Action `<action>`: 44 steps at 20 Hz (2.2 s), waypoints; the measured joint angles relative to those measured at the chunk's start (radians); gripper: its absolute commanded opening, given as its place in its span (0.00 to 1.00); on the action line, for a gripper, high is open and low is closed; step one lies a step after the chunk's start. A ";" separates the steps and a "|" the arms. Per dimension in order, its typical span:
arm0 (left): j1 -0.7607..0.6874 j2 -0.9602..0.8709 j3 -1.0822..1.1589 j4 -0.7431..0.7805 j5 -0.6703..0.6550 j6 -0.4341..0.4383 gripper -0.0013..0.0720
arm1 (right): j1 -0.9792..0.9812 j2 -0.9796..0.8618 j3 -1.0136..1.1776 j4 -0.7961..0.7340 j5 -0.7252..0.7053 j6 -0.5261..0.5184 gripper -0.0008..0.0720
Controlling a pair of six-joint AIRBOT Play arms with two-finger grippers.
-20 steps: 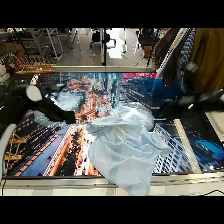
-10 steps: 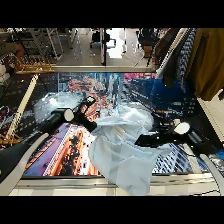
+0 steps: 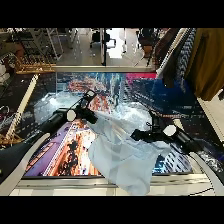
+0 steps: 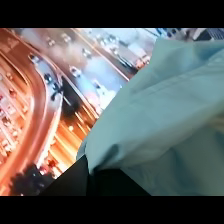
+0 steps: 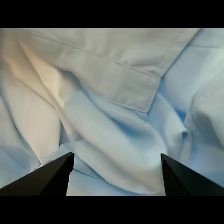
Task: Fold the clothes and pants, and hang the long-sleeved shirts on hangers.
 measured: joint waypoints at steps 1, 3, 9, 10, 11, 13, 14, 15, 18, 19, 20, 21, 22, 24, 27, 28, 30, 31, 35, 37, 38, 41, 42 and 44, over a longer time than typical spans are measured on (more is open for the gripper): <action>0.000 0.019 0.004 0.000 0.002 0.000 0.04 | 0.001 -0.006 0.011 -0.011 -0.009 0.012 0.84; 0.000 0.055 0.009 0.000 0.002 0.000 0.04 | 0.005 -0.024 0.036 -0.020 -0.018 0.030 0.84; 0.000 0.104 0.013 -0.023 -0.077 0.000 0.04 | 0.084 -0.169 0.156 -0.014 0.002 0.026 0.78; 0.000 0.111 0.013 -0.024 -0.103 0.000 0.04 | 0.098 -0.204 0.190 -0.013 0.002 0.026 0.65; 0.000 0.120 0.013 -0.026 -0.127 0.001 0.04 | 0.108 -0.235 0.224 -0.012 0.002 0.026 0.43; 0.000 0.150 0.013 -0.027 -0.180 0.005 0.04 | 0.122 -0.287 0.290 -0.022 0.003 0.039 0.05; 0.000 0.170 0.013 -0.028 -0.204 0.010 0.04 | 0.126 -0.303 0.320 -0.037 0.007 0.053 0.05; 0.001 0.193 0.013 -0.030 -0.230 0.014 0.04 | 0.129 -0.311 0.348 -0.061 0.014 0.056 0.05; 0.012 0.282 0.014 -0.031 -0.311 0.019 0.04 | 0.136 -0.294 0.434 -0.140 0.070 0.068 0.05; 0.016 0.316 0.018 -0.034 -0.337 0.020 0.04 | 0.139 -0.273 0.461 -0.166 0.087 0.067 0.05; 0.019 0.344 0.026 -0.035 -0.358 0.022 0.04 | 0.142 -0.248 0.482 -0.183 0.101 0.058 0.15; 0.022 0.370 0.040 -0.043 -0.391 0.023 0.04 | 0.147 -0.219 0.499 -0.192 0.120 0.028 0.45; 0.024 0.390 0.060 -0.050 -0.417 0.023 0.04 | 0.155 -0.184 0.512 -0.192 0.151 -0.018 0.64; 0.026 0.414 0.099 -0.064 -0.470 0.023 0.04 | 0.180 -0.126 0.527 -0.178 0.245 -0.101 0.82; 0.027 0.430 0.133 -0.085 -0.515 0.023 0.04 | 0.253 -0.079 0.533 -0.163 0.354 -0.172 0.91; 0.027 0.433 0.138 -0.092 -0.530 0.023 0.04 | 0.286 -0.075 0.528 -0.162 0.356 -0.190 0.91; 0.028 0.436 0.145 -0.099 -0.562 0.023 0.04 | 0.354 -0.086 0.513 -0.160 0.319 -0.213 0.89; 0.029 0.437 0.146 -0.102 -0.583 0.023 0.04 | 0.384 -0.101 0.508 -0.159 0.300 -0.220 0.82; 0.035 0.439 0.150 -0.103 -0.663 0.023 0.04 | 0.447 -0.180 0.497 -0.280 0.182 -0.135 0.05; 0.043 0.440 0.151 -0.102 -0.700 0.023 0.04 | 0.430 -0.193 0.501 -0.367 0.130 -0.054 0.05; 0.050 0.441 0.151 -0.099 -0.719 0.023 0.04 | 0.413 -0.192 0.507 -0.409 0.111 -0.018 0.05; 0.071 0.448 0.151 -0.095 -0.755 0.023 0.04 | 0.360 -0.154 0.522 -0.461 0.084 0.018 0.09; 0.077 0.451 0.151 -0.095 -0.764 0.023 0.04 | 0.352 -0.140 0.525 -0.451 0.089 -0.009 0.29; 0.085 0.455 0.151 -0.095 -0.773 0.023 0.04 | 0.348 -0.121 0.525 -0.373 0.144 -0.100 0.68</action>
